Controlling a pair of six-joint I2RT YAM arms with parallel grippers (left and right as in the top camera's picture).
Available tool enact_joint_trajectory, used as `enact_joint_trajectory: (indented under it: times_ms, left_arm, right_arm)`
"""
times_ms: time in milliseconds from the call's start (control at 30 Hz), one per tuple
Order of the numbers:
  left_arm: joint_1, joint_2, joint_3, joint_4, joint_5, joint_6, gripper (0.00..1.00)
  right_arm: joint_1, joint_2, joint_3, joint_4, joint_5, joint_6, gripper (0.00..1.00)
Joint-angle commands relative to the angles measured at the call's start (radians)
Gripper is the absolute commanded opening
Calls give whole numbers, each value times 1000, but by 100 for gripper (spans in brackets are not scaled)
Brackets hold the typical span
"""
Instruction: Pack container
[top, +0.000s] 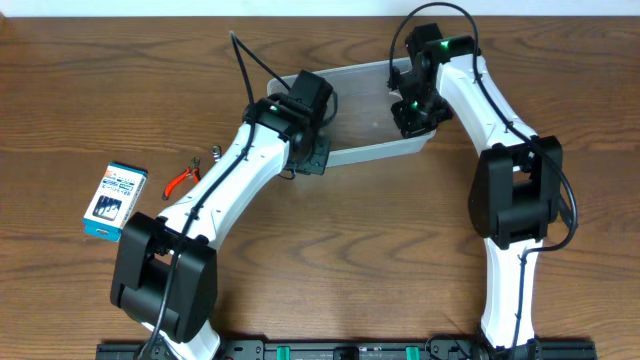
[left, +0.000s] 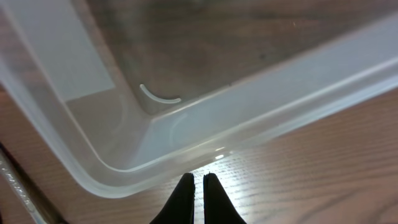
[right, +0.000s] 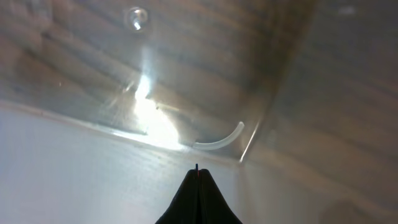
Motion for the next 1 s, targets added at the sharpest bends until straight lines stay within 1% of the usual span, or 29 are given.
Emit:
enact_joint_trajectory:
  times_ms: [0,300,567,733,800,867,967]
  left_arm:
    - [21,10,-11,4,-34,-12,6]
    - [59,10,-11,23,-34,-12,6]
    - [66,10,-11,23,-34,-8,6]
    - [66,8,-11,21,-34,-8,6]
    - [66,-1,-10,19,-34,13,6]
    - [66,-19,-3,8,-38,34,7]
    - [66,-72,7,-22,-95,34,13]
  right_arm:
    - [28,1,17,-23,-20,-16,1]
    - [64,-2,17,-48,-35,-15,1]
    - [64,-26,18,-47,-61,-15,1]
    - [61,-60,18,-12,-56,-15,1]
    - [55,-76,18,8,-56,-14,1]
    - [50,-93,19,31,-55,-14,1]
    - [34,-132,42,68,-14,-10,1]
